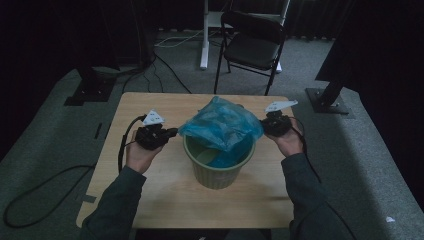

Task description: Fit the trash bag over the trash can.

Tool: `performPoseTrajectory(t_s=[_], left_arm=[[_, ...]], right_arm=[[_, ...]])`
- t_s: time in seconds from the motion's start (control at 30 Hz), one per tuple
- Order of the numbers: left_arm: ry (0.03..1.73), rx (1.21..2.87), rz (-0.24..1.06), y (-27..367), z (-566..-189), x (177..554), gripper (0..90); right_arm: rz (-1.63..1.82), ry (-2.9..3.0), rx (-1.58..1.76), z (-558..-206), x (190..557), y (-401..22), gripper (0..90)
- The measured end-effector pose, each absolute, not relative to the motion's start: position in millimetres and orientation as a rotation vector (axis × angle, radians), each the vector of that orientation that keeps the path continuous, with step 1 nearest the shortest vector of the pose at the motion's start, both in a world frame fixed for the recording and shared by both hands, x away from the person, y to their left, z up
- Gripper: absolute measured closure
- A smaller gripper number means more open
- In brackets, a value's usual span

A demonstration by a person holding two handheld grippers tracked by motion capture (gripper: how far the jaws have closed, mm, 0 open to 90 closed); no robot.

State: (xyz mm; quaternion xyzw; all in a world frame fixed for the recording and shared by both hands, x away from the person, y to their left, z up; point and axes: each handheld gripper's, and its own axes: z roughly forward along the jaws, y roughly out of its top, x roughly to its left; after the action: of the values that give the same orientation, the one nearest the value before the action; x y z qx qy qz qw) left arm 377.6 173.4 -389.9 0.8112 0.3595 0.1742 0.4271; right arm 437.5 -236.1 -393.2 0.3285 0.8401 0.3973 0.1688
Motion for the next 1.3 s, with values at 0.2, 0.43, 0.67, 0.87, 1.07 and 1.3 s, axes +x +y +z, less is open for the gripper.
performPoseTrajectory(t_s=[0.2,0.43,0.67,0.87,1.07,1.3], left_arm=[[0.917,2.041,0.431,178.1,-396.8,374.8,89.6],[0.911,1.994,0.447,182.8,-385.7,374.0,86.9],[0.874,1.962,0.465,173.9,-369.2,378.3,75.0],[0.793,1.952,0.424,161.1,-353.7,390.4,60.0],[0.808,1.962,0.404,146.3,-350.7,411.6,50.1],[0.799,2.018,0.398,136.4,-353.7,421.0,63.8]], right_arm=[[1.109,2.411,0.937,-400.9,430.0,-241.6,90.0],[1.163,2.383,0.932,-397.9,423.6,-249.2,89.9],[1.188,2.380,0.885,-387.7,422.9,-241.5,89.9],[1.196,2.381,0.870,-383.6,424.1,-235.7,89.9],[1.202,2.389,0.853,-383.5,424.0,-232.6,89.9],[1.205,2.393,0.847,-383.0,422.1,-233.7,89.8]])
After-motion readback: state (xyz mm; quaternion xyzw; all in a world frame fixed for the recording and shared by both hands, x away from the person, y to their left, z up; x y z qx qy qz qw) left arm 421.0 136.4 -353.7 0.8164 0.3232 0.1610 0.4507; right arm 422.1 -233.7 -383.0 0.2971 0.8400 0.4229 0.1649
